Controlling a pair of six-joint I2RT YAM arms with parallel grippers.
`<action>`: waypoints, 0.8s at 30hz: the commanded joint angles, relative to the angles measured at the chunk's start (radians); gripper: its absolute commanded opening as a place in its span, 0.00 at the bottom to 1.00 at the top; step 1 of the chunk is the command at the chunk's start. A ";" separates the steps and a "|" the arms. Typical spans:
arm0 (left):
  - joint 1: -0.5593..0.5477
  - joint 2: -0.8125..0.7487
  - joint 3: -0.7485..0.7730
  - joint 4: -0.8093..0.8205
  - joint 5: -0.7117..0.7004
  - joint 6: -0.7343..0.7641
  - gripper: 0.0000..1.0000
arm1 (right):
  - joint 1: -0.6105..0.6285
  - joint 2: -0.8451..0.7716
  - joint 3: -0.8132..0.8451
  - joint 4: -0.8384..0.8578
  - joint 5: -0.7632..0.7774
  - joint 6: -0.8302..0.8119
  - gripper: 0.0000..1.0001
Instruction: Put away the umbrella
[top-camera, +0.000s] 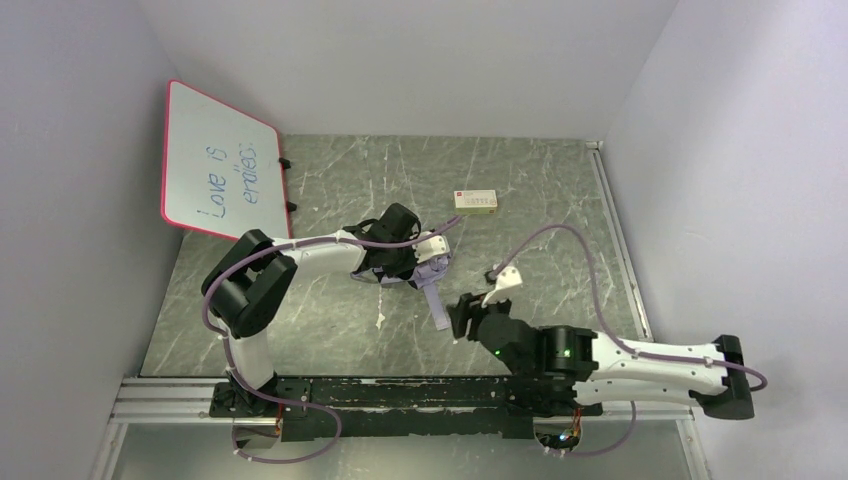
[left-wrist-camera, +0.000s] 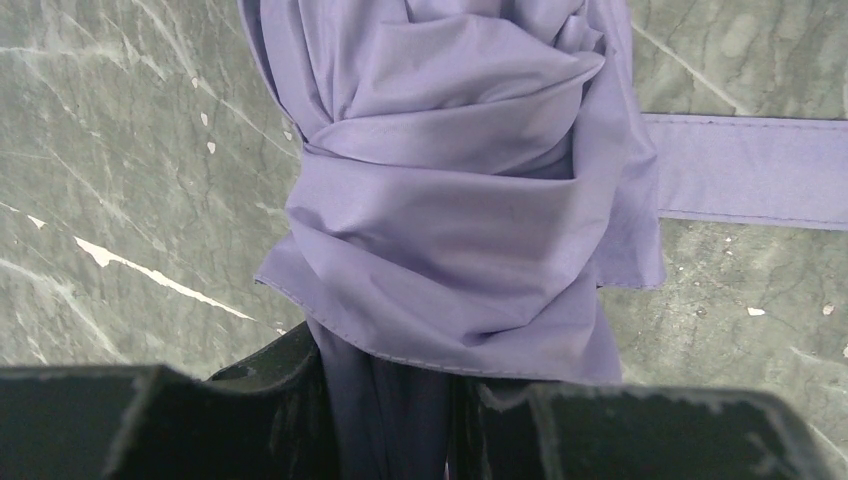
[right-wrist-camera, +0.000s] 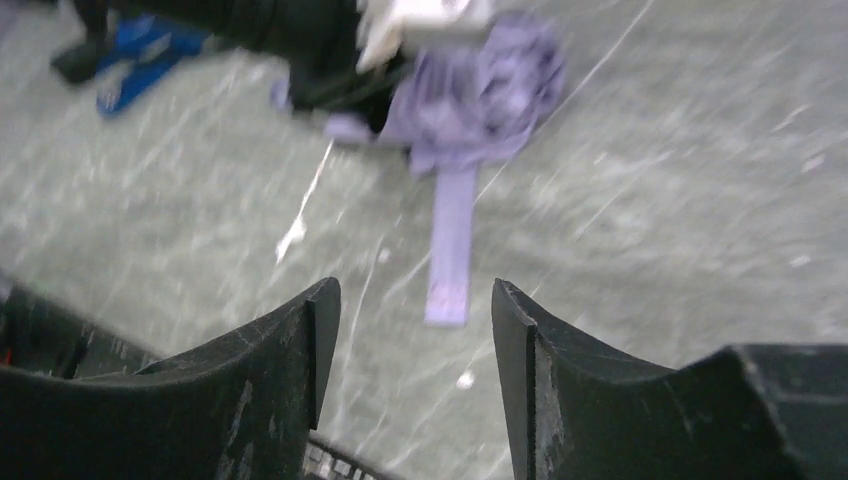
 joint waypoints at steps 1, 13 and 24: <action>0.008 0.063 -0.047 -0.052 -0.106 0.030 0.05 | -0.091 -0.041 0.059 0.056 0.253 -0.244 0.61; -0.004 0.063 -0.066 -0.011 -0.116 0.041 0.05 | -1.199 0.302 0.166 0.416 -0.765 -0.498 0.75; -0.063 0.128 -0.093 0.112 -0.236 0.054 0.05 | -1.256 0.765 0.321 0.824 -1.075 -0.717 0.79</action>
